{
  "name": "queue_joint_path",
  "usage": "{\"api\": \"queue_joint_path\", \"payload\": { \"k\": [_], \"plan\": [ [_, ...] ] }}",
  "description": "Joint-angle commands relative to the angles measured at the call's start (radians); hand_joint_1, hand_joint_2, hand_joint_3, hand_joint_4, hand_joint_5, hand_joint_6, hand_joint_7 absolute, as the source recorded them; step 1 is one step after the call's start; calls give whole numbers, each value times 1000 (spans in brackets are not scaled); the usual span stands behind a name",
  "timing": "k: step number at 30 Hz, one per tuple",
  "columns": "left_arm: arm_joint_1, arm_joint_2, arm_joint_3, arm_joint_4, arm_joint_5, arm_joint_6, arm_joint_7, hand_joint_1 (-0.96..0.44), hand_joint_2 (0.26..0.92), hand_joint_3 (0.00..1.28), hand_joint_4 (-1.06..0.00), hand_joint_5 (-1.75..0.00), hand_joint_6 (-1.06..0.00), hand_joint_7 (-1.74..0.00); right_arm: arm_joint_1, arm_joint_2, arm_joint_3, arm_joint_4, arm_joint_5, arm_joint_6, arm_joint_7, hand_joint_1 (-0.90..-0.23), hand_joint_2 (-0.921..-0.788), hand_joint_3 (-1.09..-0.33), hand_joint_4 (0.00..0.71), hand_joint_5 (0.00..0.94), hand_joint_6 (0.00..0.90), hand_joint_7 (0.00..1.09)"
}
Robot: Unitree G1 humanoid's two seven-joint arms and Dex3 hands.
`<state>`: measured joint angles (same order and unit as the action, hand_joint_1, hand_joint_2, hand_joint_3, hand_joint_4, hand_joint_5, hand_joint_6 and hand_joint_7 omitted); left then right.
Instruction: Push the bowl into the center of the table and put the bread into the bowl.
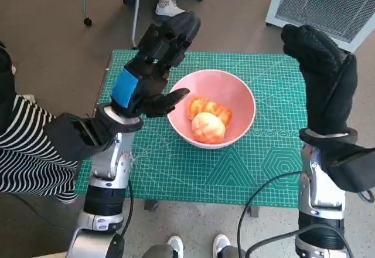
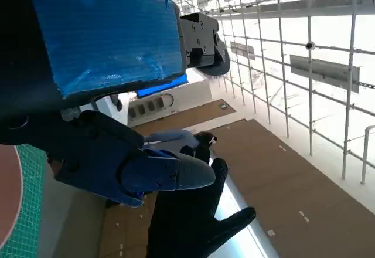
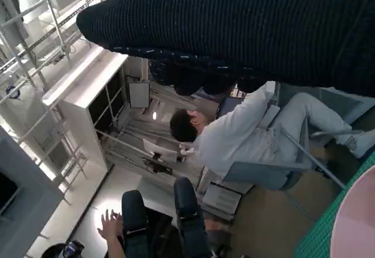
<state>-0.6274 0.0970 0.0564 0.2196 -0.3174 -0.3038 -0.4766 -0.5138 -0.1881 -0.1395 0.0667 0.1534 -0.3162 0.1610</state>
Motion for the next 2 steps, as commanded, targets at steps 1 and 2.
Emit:
{"api": "queue_joint_path", "payload": {
  "k": [1, 2],
  "plan": [
    [16, -8, -1, -32, -7, 12, 5, -645, 921, 336, -76, -74, 1, -555, 24, -4, 1, 10, -3, 2, 10, -833, -921, -745, 226, 4, 107, 524],
    [17, -8, 0, -33, -8, 13, 5, -644, 921, 336, -75, -74, 1, -555, 24, -4, 2, 9, -4, 2, 10, -831, -921, -746, 226, 4, 107, 524]
  ]
}}
